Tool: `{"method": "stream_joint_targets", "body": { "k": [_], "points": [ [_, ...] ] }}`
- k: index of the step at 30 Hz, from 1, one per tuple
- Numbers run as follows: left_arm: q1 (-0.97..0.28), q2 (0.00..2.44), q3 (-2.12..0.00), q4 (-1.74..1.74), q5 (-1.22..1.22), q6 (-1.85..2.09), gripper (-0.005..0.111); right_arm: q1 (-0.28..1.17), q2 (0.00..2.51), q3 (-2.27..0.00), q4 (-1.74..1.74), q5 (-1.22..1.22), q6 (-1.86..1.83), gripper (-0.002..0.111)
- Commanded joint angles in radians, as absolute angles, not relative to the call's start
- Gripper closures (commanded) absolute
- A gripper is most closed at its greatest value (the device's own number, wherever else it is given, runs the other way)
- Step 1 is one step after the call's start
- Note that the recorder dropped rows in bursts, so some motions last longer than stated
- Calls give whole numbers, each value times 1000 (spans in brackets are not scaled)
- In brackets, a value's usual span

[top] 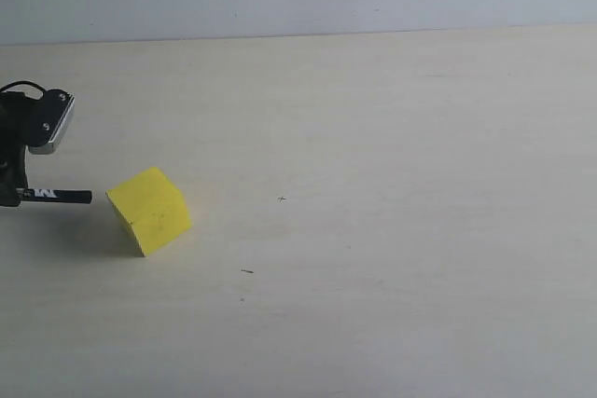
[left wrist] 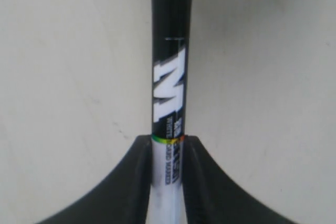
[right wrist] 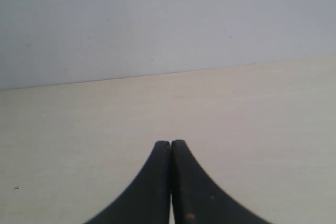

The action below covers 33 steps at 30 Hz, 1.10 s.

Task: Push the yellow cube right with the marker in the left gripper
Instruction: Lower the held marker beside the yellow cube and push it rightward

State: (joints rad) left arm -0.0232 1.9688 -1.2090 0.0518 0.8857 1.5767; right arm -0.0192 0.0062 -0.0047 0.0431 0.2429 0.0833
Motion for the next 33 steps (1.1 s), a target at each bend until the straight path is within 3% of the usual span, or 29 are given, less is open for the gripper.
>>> {"method": "stream_joint_targets", "body": {
  "k": [1, 10, 16, 19, 33],
  "points": [
    [-31, 1966, -1213, 48, 841, 1570, 107, -24, 0, 0, 37, 239, 80, 108],
    [-96, 1966, -1213, 48, 841, 1591, 107, -24, 0, 0, 37, 239, 80, 108],
    [-221, 1950, -1213, 47, 1084, 1551, 107, -24, 0, 0, 37, 239, 80, 108],
    [-271, 1913, -1213, 104, 1081, 1499, 107, -24, 0, 0, 37, 234, 80, 108],
    [-264, 1899, -1169, 85, 1096, 1359, 107, -24, 0, 0, 37, 236, 80, 108]
  ]
}}
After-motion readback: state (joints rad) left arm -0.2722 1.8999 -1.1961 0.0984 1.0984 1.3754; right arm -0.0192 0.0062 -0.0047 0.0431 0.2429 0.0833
